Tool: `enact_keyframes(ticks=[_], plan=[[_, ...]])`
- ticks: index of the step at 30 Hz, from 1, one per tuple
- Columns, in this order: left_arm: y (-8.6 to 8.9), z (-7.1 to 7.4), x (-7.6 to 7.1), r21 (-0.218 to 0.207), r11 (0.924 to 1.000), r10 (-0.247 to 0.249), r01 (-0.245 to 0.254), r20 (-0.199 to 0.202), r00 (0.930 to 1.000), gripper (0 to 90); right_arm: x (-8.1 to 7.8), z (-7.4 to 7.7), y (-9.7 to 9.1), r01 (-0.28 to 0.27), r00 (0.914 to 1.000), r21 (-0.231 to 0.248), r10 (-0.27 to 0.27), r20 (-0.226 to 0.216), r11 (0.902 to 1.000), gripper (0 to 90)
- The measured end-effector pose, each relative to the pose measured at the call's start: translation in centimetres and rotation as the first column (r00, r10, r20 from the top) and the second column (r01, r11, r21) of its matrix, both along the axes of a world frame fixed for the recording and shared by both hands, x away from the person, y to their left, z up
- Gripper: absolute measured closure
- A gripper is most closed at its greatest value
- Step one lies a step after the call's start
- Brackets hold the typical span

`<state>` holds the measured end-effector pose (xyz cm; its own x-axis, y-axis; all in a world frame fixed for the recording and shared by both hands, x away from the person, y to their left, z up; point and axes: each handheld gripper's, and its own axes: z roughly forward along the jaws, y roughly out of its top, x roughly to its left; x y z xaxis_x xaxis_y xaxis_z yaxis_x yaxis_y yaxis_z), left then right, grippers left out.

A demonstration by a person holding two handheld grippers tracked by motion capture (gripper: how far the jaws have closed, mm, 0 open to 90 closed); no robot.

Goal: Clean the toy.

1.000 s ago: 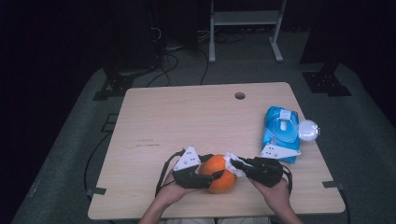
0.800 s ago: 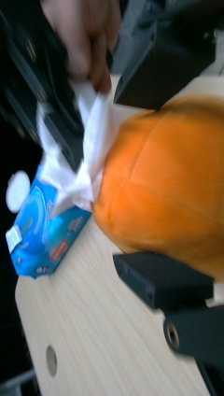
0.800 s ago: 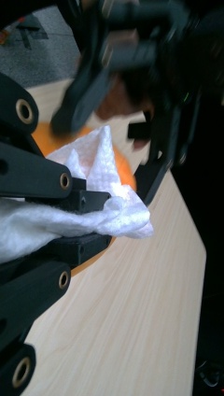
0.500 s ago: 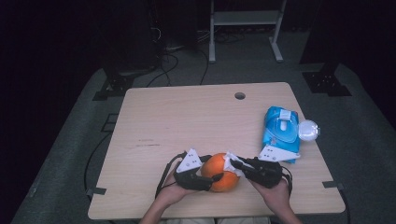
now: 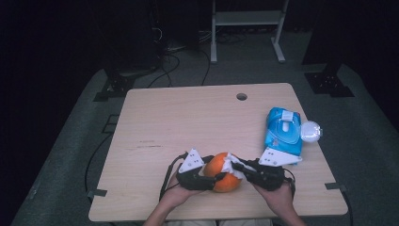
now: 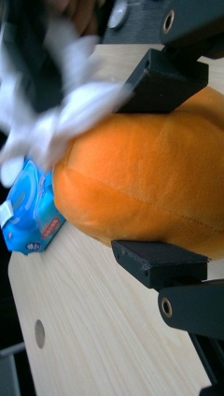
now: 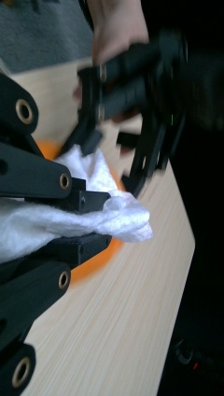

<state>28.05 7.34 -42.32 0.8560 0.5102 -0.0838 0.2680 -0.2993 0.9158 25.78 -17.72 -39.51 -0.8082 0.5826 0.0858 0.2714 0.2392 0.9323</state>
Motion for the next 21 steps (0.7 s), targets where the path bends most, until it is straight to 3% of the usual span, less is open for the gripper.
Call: enact_keyframes(ticks=[3, 5, 8, 12, 16, 21], plan=[[-0.2, 0.2, -0.4, 0.024, 0.9989, -0.04, 0.04, 0.018, 0.999, 30.5, -0.3, 0.2, 0.8, -0.012, 0.9995, -0.049, 0.014, 0.029, 0.9987, 80.3], [-0.1, 0.1, -0.5, 0.016, 0.9963, -0.085, 0.085, 0.009, 0.9964, 29.5, 0.3, 0.0, 0.2, 0.005, 1.0, -0.029, -0.004, 0.008, 0.9996, 80.2], [0.1, 0.3, -0.3, 0.002, 0.9936, -0.113, 0.113, 0.001, 0.9936, 26.1, 0.7, -0.3, -0.8, 0.029, 0.9996, -0.017, -0.029, -0.003, 0.9994, 80.3], [-0.3, 0.1, -0.3, 0.031, 0.9969, -0.073, 0.072, 0.022, 0.9971, 30.1, 0.4, -0.2, -0.8, 0.036, 0.9993, -0.027, -0.035, 0.008, 0.999, 80.4], [-0.8, -0.1, -0.7, 0.051, 0.9949, -0.088, 0.086, 0.039, 0.9953, 34.3, -0.7, 0.3, 0.9, 0.0, 0.9978, -0.079, 0.006, 0.066, 0.9968, 80.3], [-0.5, 0.0, -0.6, 0.021, 0.9936, -0.111, 0.111, 0.027, 0.9934, 30.9, 0.7, 0.0, -0.9, 0.058, 0.9981, -0.045, -0.057, 0.023, 0.9973, 80.3]])
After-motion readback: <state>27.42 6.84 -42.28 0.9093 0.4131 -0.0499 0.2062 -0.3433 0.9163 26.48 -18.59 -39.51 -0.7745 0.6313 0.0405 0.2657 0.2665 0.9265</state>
